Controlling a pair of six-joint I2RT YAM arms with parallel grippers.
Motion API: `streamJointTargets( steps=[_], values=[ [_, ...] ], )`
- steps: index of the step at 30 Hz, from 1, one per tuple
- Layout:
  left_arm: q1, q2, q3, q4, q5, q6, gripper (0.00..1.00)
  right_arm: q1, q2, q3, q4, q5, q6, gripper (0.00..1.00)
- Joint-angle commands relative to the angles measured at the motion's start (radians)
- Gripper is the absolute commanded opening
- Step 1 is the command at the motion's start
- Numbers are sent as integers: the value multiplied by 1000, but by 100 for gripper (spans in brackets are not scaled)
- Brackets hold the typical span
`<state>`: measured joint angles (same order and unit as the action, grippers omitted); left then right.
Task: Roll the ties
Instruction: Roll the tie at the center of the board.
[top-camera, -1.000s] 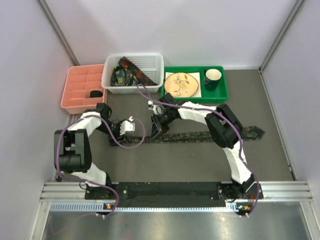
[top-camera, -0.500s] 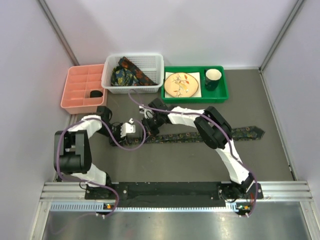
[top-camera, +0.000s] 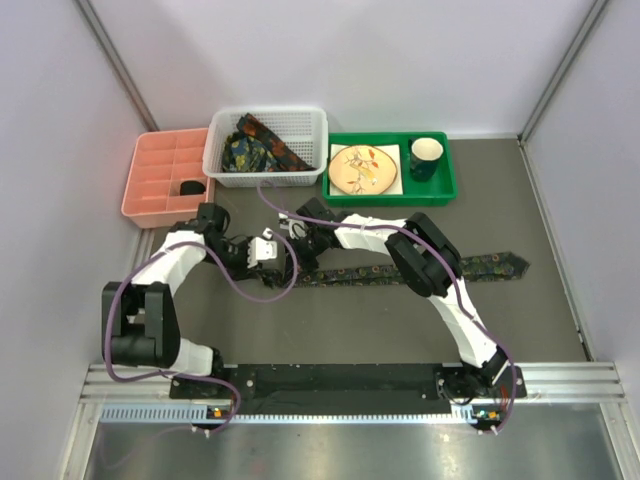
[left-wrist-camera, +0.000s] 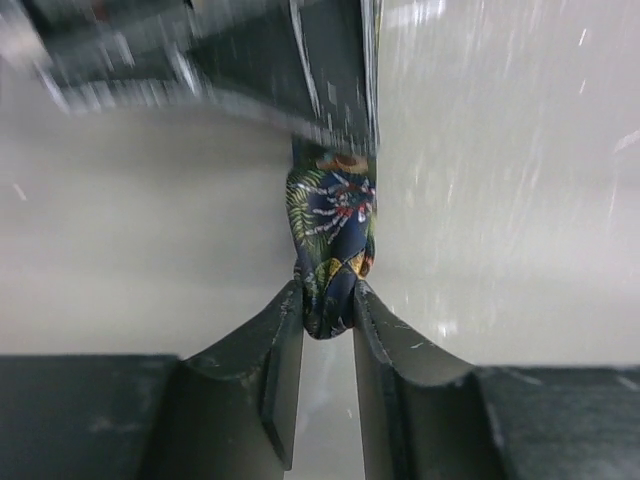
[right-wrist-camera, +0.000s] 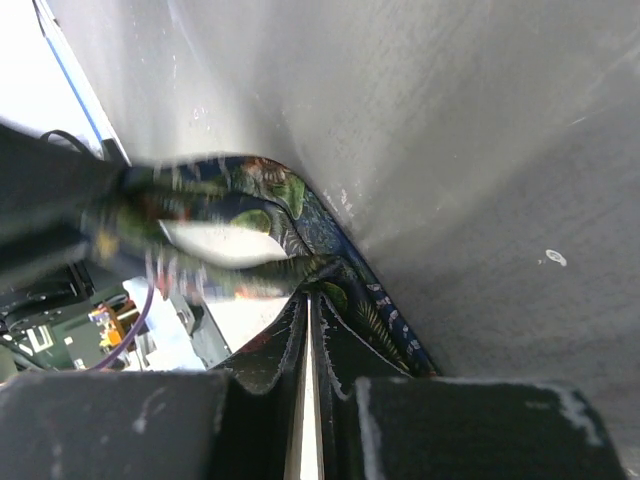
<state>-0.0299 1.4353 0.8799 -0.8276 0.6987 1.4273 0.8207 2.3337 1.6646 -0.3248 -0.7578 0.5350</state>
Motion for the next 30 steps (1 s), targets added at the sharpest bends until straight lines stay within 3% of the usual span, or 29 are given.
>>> streamJointTargets(
  steps=[1,9,20,24,30],
  values=[
    [-90,-26,63,19,94,-97,29,3,21,17,-3,43,-9,4],
    [-231,16,65,159,64,-240,28,-80,-105,-71,-3,-21,11,11],
    [-245,76,56,199,51,-234,28,-152,-221,-197,-49,-192,-67,29],
    [-245,70,56,151,62,-197,28,-155,-225,-213,-8,-137,-76,34],
    [-249,63,34,189,51,-220,30,-153,-206,-215,119,-179,31,45]
  ],
)
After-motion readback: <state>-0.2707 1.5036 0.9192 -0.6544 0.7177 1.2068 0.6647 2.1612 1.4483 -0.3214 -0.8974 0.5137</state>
